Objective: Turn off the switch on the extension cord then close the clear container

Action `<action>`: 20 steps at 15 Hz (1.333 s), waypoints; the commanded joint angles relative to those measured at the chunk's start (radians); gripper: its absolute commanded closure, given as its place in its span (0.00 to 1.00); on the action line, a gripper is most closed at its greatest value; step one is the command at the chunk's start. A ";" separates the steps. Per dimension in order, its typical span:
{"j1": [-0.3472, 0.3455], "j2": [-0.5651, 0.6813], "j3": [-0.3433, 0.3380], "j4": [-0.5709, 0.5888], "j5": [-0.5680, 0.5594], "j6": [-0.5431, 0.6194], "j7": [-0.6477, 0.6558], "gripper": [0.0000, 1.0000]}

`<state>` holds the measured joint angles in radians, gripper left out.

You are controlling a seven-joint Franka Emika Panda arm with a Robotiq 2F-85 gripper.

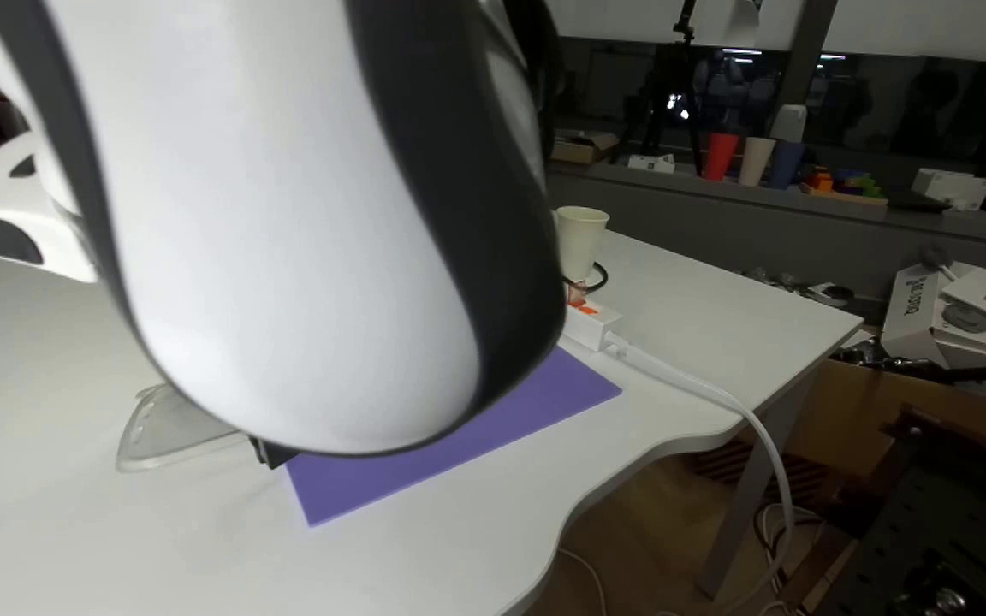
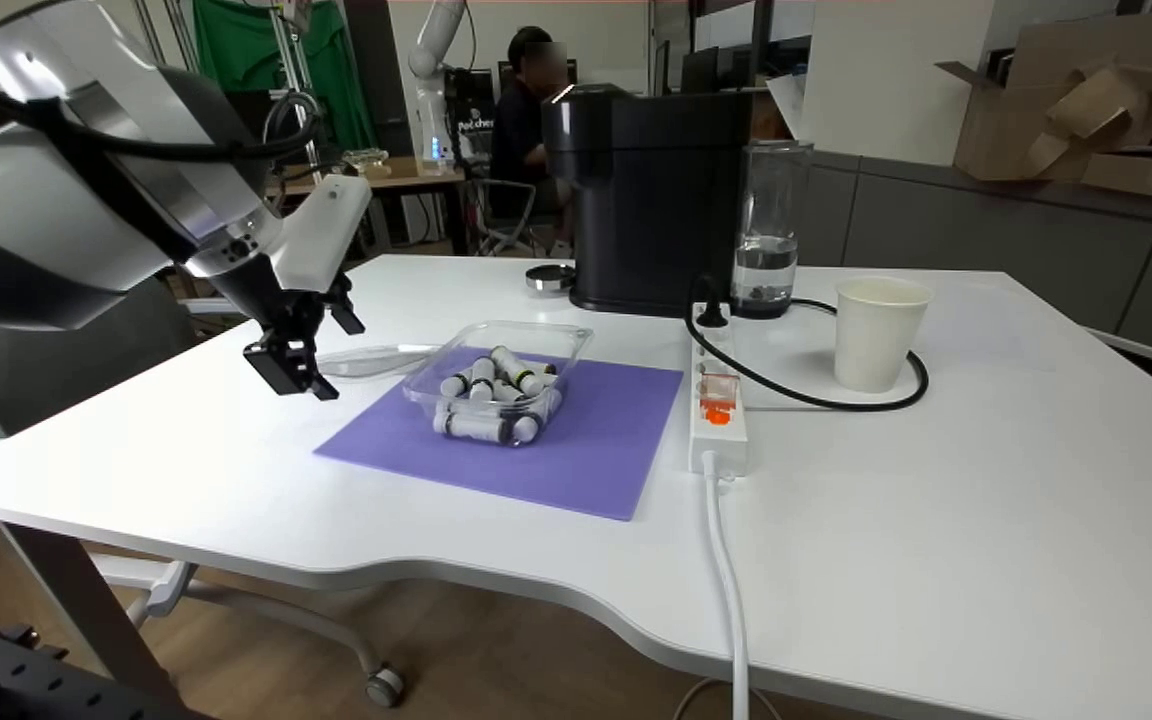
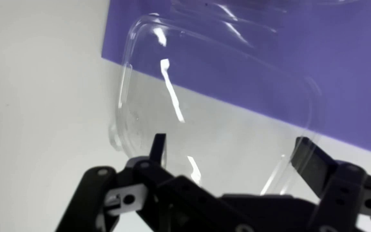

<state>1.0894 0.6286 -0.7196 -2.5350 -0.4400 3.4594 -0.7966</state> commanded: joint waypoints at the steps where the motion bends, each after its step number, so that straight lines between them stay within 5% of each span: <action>1: 0.098 -0.018 -0.059 -0.003 0.150 -0.001 -0.053 0.00; 7: 0.268 0.004 -0.178 -0.037 0.379 -0.004 -0.015 0.00; 15: 0.298 0.027 -0.240 -0.109 0.576 -0.002 0.185 0.00; 20: 0.410 0.046 -0.366 -0.098 0.660 -0.007 0.329 0.00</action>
<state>1.4080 0.6582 -0.9958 -2.6298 0.1824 3.4527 -0.5660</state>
